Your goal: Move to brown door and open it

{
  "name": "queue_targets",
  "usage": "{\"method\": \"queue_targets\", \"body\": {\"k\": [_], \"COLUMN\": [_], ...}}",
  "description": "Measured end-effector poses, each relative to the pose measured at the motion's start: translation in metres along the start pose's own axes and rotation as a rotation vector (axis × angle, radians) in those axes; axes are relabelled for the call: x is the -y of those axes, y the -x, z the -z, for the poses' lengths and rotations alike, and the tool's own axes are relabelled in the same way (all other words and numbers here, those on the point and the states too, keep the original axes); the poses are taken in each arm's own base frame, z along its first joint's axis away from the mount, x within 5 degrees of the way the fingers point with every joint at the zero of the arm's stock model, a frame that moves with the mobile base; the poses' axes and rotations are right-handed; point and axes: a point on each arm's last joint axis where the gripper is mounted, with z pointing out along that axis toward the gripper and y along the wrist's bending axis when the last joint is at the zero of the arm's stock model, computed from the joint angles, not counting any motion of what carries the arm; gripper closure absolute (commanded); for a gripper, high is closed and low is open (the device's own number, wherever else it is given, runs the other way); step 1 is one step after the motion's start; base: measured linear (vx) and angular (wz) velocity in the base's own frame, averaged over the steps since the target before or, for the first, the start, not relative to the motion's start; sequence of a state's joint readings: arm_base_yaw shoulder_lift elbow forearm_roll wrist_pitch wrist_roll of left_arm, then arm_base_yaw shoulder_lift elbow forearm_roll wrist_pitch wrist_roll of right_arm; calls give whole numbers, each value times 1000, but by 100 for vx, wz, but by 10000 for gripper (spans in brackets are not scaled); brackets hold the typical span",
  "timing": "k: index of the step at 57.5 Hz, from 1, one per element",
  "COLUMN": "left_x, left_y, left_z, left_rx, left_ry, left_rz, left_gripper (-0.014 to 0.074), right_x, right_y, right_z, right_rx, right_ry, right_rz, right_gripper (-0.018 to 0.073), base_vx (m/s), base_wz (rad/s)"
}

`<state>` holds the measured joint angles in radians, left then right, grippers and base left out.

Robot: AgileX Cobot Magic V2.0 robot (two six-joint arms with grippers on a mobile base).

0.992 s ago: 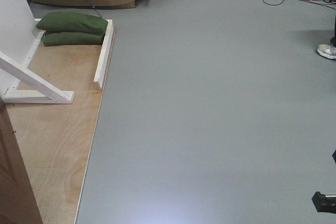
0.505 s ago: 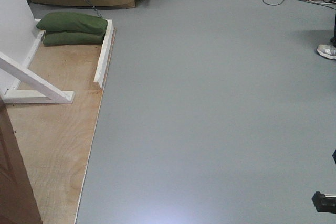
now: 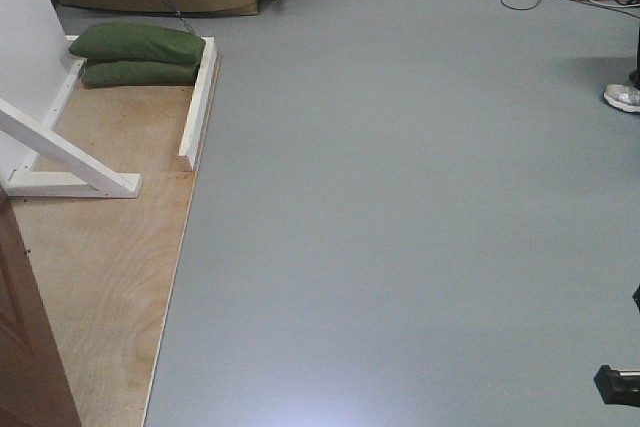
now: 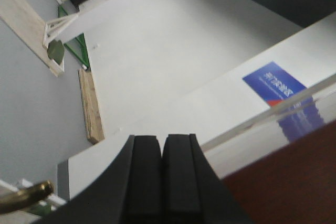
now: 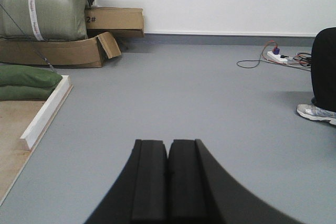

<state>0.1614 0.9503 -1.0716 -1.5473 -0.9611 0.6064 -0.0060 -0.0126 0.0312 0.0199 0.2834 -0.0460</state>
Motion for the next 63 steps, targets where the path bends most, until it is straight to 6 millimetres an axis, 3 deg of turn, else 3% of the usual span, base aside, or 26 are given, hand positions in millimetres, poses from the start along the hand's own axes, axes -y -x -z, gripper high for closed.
{"method": "queue_targets", "body": {"k": [16, 35, 51, 63], "left_x": [5, 23, 39, 47], "left_y": [-11, -35, -34, -62], "left_z": [-2, 9, 20, 21], "left_rx": [-108, -396, -466, -621], "left_ry": [-61, -267, -443, -547], "left_rz": [5, 0, -102, -186], "left_gripper": [603, 603, 603, 603], "right_x": [0, 0, 0, 0], "right_y": [0, 0, 0, 0], "right_z": [0, 0, 0, 0], "right_rx": [0, 0, 0, 0], "right_ry": [0, 0, 0, 0], "right_rz": [0, 0, 0, 0], "right_gripper": [559, 559, 559, 559], "base_vx": [0, 0, 0, 0], "base_wz": [0, 0, 0, 0]}}
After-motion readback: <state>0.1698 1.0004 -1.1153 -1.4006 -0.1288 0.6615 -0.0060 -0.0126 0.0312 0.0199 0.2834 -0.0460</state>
